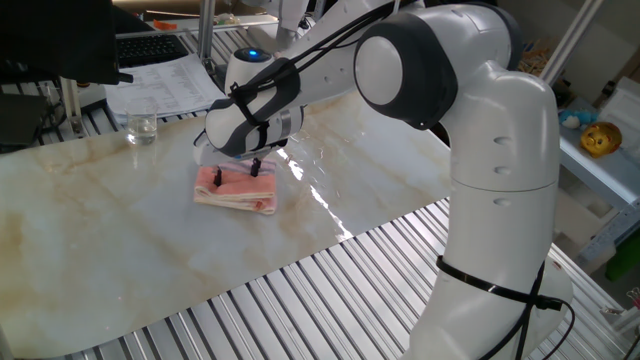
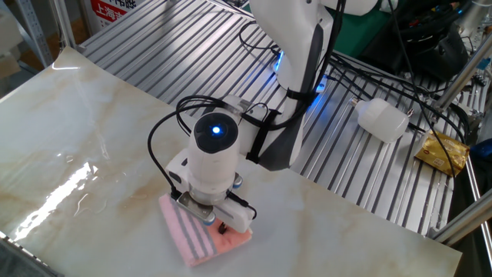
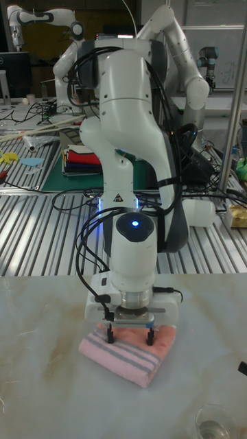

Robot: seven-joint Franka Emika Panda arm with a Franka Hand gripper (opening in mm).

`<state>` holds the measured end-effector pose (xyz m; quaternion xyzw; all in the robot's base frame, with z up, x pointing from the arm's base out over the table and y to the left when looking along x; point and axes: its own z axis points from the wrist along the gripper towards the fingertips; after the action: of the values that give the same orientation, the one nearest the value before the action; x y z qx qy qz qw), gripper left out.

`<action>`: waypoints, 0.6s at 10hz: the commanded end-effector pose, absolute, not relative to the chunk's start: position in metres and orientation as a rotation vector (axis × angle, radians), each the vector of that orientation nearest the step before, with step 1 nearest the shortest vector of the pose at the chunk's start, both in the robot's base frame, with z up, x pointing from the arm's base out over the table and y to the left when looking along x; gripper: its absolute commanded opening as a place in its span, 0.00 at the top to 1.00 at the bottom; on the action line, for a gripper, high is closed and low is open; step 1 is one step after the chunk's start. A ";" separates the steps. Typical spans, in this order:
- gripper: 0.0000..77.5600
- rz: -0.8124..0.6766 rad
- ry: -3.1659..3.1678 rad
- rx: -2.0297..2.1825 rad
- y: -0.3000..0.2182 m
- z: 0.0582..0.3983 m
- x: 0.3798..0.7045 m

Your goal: Clean the tabletop with a sponge

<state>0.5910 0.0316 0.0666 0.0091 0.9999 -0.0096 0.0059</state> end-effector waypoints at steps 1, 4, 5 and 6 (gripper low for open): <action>0.00 -0.032 3.139 -0.004 0.031 0.058 0.586; 0.98 -0.033 3.136 -0.008 0.031 0.057 0.586; 0.98 -0.033 3.136 -0.008 0.031 0.057 0.586; 0.98 -0.033 3.136 -0.008 0.031 0.057 0.586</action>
<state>0.5920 0.0316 0.0665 0.0023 0.9999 -0.0094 0.0091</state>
